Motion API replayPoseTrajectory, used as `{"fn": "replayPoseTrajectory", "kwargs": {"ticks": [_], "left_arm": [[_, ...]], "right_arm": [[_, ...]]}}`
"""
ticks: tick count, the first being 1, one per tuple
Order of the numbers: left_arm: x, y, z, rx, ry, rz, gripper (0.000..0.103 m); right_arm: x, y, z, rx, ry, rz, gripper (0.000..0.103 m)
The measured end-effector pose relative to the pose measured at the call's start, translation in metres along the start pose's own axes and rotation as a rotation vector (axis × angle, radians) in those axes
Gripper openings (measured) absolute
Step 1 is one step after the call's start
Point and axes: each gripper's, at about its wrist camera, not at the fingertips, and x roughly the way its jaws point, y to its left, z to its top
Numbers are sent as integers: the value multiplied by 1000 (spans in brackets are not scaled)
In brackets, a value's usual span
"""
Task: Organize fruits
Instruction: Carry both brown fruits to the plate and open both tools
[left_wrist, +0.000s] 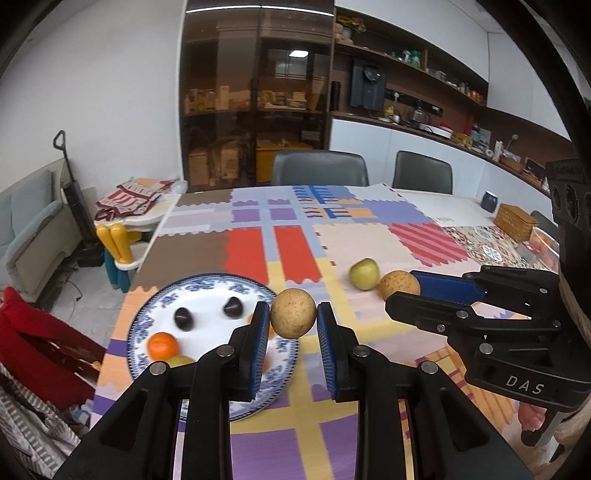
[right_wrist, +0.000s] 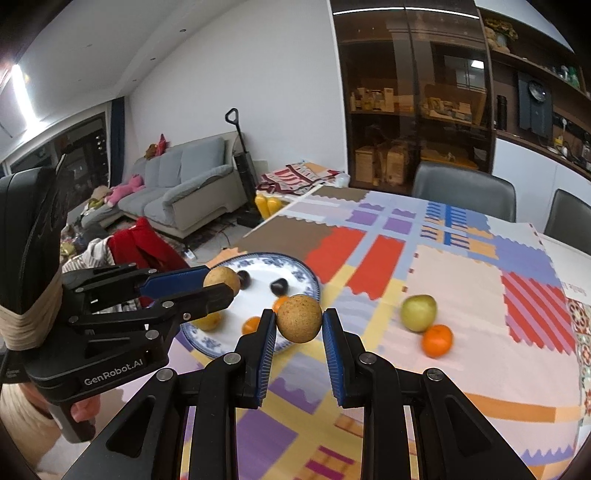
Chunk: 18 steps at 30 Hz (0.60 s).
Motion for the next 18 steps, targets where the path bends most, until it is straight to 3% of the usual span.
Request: {"fn": "replayPoseTrajectory", "kwargs": {"ticks": [18], "left_arm": [[3, 70, -14, -58, 38, 100, 26]], "right_arm": [[64, 43, 18, -51, 78, 71, 27]]}}
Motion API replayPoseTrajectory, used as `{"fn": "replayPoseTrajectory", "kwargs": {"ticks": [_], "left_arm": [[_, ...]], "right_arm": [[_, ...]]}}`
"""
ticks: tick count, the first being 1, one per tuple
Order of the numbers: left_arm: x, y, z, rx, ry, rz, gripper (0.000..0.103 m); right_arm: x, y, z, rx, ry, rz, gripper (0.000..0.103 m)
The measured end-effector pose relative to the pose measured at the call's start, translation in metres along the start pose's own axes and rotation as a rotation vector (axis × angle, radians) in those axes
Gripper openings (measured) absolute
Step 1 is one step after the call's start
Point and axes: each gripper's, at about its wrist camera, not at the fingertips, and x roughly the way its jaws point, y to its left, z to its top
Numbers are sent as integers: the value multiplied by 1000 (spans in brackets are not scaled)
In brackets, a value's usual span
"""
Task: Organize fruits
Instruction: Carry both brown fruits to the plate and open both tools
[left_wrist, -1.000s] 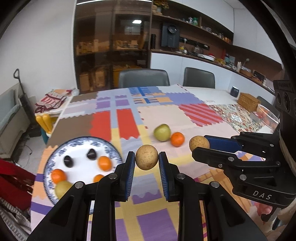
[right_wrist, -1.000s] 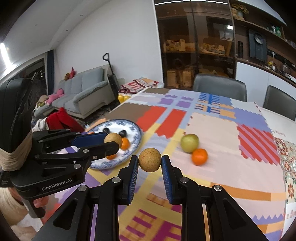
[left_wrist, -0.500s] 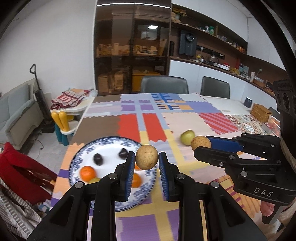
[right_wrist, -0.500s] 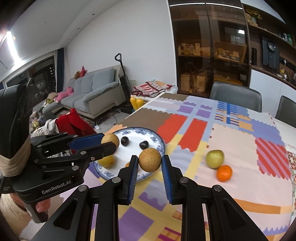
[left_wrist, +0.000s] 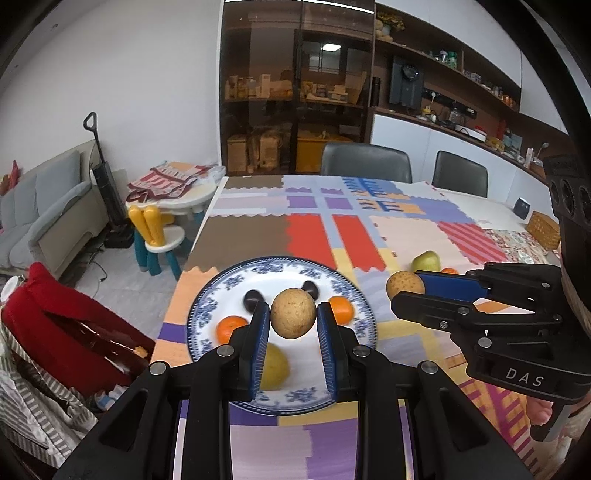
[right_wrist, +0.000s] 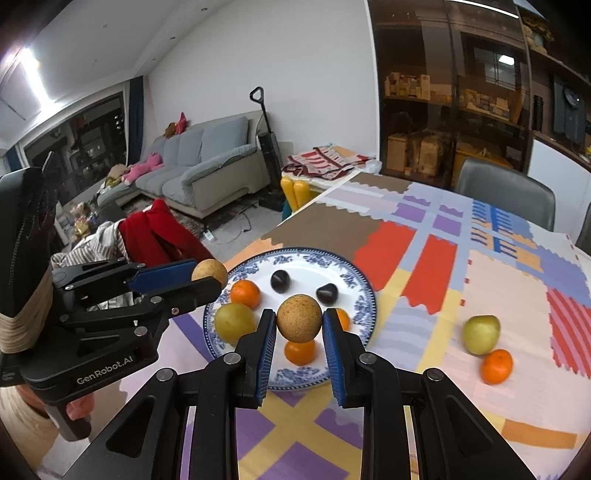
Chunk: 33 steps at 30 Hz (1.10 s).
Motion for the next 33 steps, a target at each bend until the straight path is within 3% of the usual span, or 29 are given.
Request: {"fn": "replayPoseTrajectory", "kwargs": {"ticks": [16, 33], "left_arm": [[60, 34, 0, 9, 102, -20, 26], [108, 29, 2, 86, 212, -45, 27]], "right_arm": [[73, 0, 8, 4, 126, 9, 27], [117, -19, 12, 42, 191, -19, 28]]}}
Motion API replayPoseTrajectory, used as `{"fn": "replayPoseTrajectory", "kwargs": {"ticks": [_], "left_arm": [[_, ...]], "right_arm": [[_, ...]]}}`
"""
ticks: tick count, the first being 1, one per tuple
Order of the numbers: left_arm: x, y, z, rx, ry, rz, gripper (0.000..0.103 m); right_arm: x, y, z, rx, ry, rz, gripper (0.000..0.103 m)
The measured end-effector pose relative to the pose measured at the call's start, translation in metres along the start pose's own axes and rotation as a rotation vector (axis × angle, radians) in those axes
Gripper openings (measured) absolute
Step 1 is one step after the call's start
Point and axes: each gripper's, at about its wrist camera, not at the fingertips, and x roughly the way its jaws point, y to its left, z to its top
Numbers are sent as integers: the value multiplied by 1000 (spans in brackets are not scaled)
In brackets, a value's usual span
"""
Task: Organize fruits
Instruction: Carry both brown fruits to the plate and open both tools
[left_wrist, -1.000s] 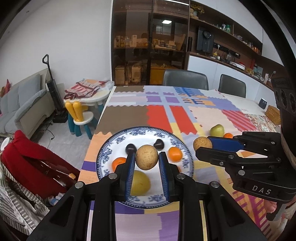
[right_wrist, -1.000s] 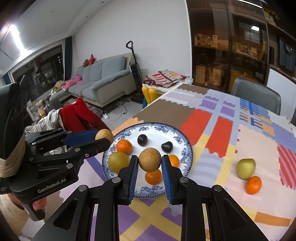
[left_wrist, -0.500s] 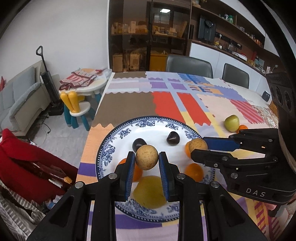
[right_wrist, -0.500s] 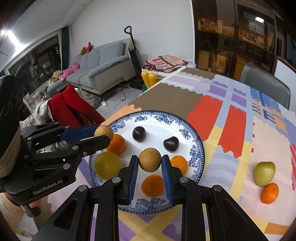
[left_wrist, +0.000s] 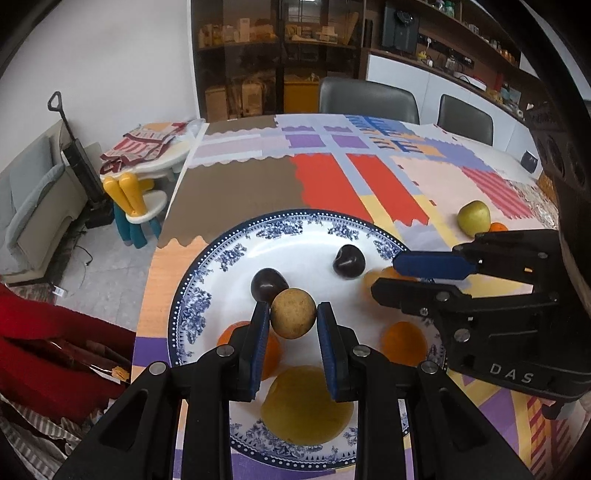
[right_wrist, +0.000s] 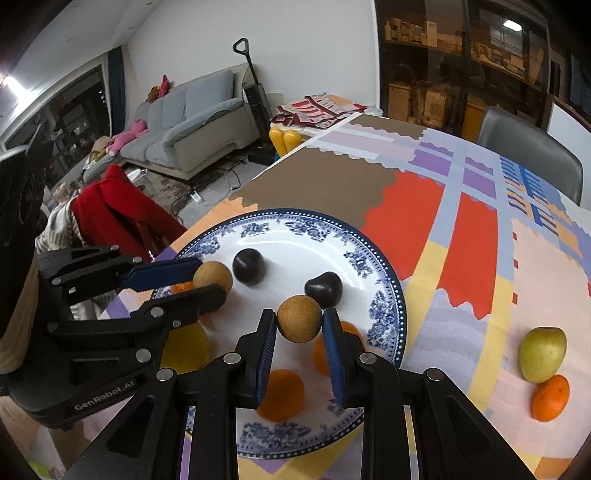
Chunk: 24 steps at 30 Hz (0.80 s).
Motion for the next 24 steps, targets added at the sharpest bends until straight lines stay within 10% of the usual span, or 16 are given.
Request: {"fn": "replayPoseTrajectory", "kwargs": {"ticks": [24], "left_arm": [[-68, -24, -2, -32, -122, 93, 59]], "right_arm": [[-55, -4, -13, 49, -76, -25, 33]]}}
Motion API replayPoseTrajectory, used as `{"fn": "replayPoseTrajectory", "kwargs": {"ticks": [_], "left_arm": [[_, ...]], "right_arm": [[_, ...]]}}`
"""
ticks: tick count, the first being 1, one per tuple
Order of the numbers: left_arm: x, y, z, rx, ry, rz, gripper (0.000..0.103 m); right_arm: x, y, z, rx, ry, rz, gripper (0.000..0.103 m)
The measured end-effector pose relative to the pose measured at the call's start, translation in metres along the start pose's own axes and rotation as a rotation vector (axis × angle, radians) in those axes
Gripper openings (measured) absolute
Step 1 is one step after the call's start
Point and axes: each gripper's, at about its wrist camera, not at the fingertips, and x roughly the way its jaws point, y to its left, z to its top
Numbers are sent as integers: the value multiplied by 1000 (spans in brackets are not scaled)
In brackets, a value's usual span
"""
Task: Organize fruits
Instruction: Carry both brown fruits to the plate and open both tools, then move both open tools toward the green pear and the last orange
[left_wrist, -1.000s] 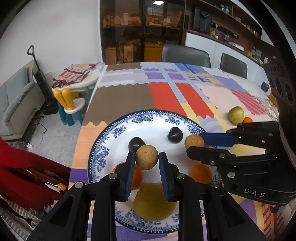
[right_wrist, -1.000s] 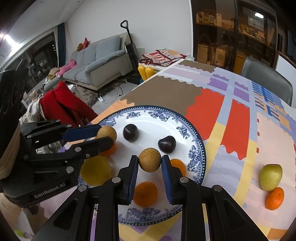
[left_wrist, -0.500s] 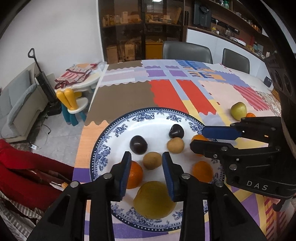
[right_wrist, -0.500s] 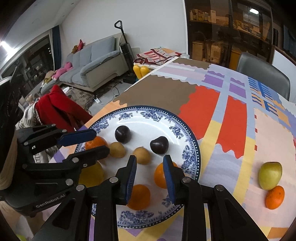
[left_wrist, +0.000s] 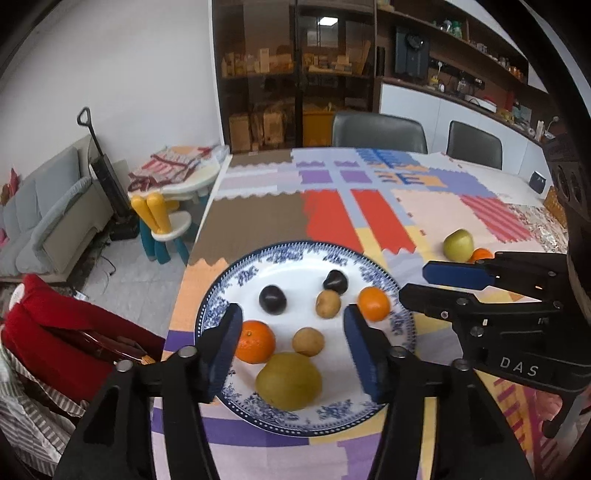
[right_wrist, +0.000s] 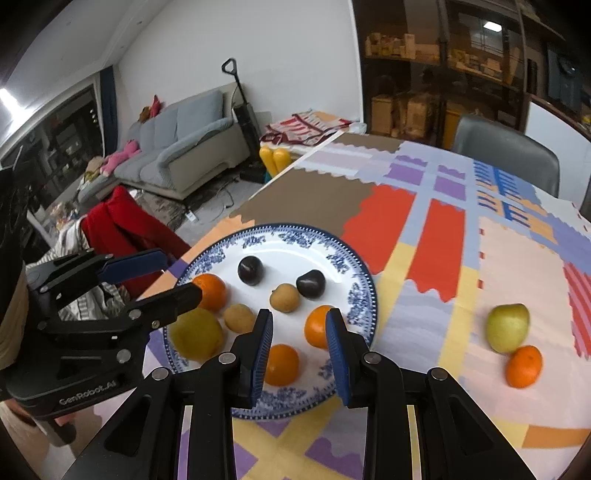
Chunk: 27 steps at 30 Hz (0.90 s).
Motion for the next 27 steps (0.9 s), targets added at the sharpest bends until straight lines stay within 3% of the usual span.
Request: {"fn": "replayPoseTrajectory", "kwargs": {"ticks": [6, 12, 19, 27], "left_arm": [[-22, -16, 5, 8, -48, -5, 69], [-31, -35, 11, 22, -66, -17, 75], [-36, -62, 20, 69, -101, -44, 83], [-29, -100, 32, 197, -136, -77, 87]], "right_arm": [[-30, -9, -5, 31, -50, -38, 50], [-55, -21, -11, 60, -89, -87, 58], [-78, -42, -22, 101, -114, -138, 60], [-99, -70, -37, 159, -130, -213, 60]]}}
